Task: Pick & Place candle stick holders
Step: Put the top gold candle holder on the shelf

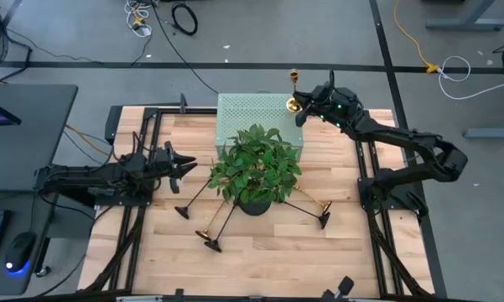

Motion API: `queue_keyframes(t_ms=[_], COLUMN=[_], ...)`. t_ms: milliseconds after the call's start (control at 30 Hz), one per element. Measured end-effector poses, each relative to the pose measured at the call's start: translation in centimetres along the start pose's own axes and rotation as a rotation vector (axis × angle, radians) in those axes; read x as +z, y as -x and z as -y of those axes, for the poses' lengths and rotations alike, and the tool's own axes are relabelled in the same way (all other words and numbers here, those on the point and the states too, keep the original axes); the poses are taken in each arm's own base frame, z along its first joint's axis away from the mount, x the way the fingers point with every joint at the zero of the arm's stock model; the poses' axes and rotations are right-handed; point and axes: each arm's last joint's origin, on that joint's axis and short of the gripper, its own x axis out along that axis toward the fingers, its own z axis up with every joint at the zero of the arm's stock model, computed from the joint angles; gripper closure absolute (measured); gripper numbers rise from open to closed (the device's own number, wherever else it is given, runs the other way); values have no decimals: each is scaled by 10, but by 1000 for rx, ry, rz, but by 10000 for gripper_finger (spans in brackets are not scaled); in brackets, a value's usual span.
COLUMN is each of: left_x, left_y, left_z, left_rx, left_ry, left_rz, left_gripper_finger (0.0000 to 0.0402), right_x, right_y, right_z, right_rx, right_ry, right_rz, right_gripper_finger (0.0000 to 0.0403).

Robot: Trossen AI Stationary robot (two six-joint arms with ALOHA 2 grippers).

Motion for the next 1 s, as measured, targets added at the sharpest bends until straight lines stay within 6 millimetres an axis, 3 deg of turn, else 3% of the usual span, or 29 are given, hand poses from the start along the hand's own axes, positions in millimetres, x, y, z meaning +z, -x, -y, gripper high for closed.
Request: queue_keyframes(t_ms=[267,1000], left_x=[0,0], left_y=[0,0], left_z=[0,0], left_rx=[0,7], left_ry=[0,-1], left_rz=[1,2], left_gripper_finger=[303,303], right_x=[-17,-54], right_y=[-15,-43], right_z=[7,16], right_rx=[34,33], right_ry=[-22,-23], right_rz=[93,92], right_gripper_finger=[403,403])
